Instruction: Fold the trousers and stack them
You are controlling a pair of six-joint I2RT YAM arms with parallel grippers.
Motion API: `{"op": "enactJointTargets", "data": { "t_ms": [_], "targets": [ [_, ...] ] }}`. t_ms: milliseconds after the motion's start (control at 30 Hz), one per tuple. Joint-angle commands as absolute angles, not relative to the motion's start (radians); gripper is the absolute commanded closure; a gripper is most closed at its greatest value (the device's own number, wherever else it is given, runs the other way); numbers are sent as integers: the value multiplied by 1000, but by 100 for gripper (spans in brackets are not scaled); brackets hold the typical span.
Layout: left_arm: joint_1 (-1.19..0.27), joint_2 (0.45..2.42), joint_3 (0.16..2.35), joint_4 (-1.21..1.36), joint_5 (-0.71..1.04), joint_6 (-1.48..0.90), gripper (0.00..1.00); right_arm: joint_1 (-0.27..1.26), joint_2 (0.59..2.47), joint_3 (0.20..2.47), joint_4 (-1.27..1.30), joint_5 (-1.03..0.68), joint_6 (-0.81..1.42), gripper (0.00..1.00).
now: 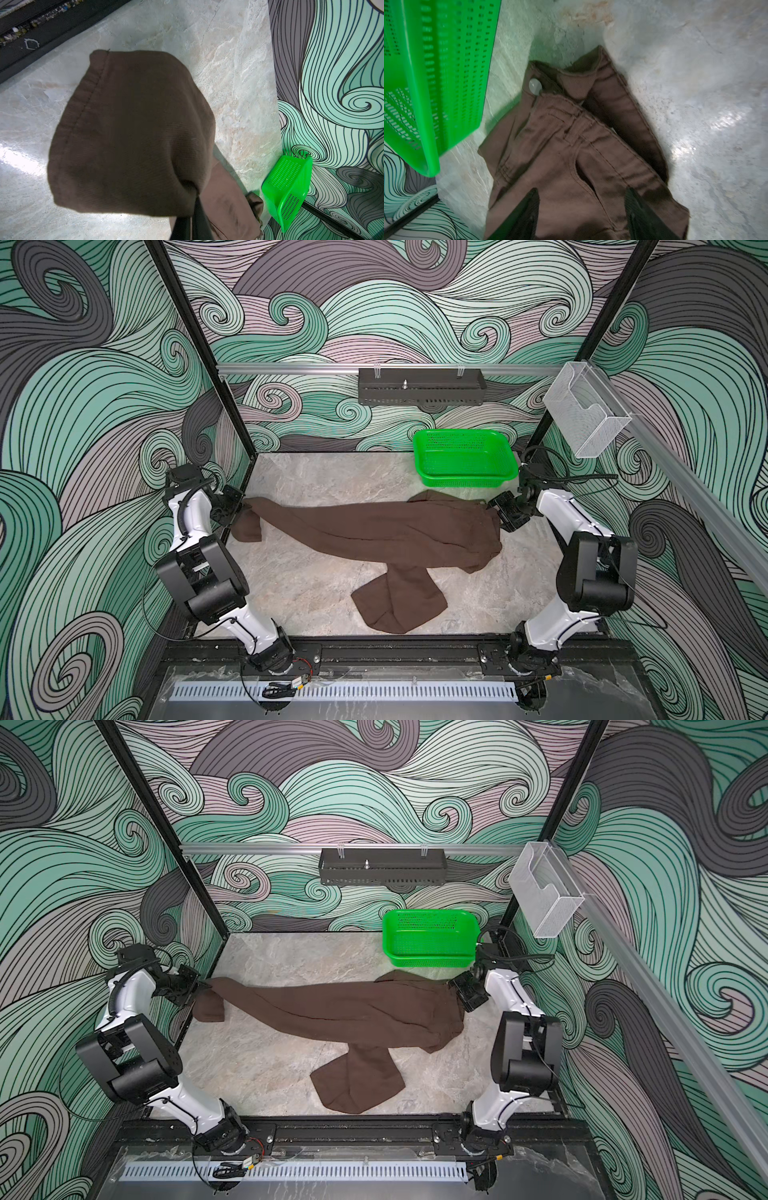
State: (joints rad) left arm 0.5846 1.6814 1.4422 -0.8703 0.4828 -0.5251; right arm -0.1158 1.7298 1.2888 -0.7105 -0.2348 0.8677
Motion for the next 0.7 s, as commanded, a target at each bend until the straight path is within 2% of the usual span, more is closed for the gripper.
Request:
{"op": "enactJointTargets", "data": {
  "t_ms": [0,300,667],
  "targets": [
    [592,1661,1438,-885,497,-511,100,-105,1793,1346,-723,-211,898,37],
    [592,1654,1437,-887,492,-513,100,-45,1872,1360,-730,-161,951,44],
    [592,1652,1442,-891,481,-509,100,-38,1945,1335,-708,-61,1051,59]
  ]
}}
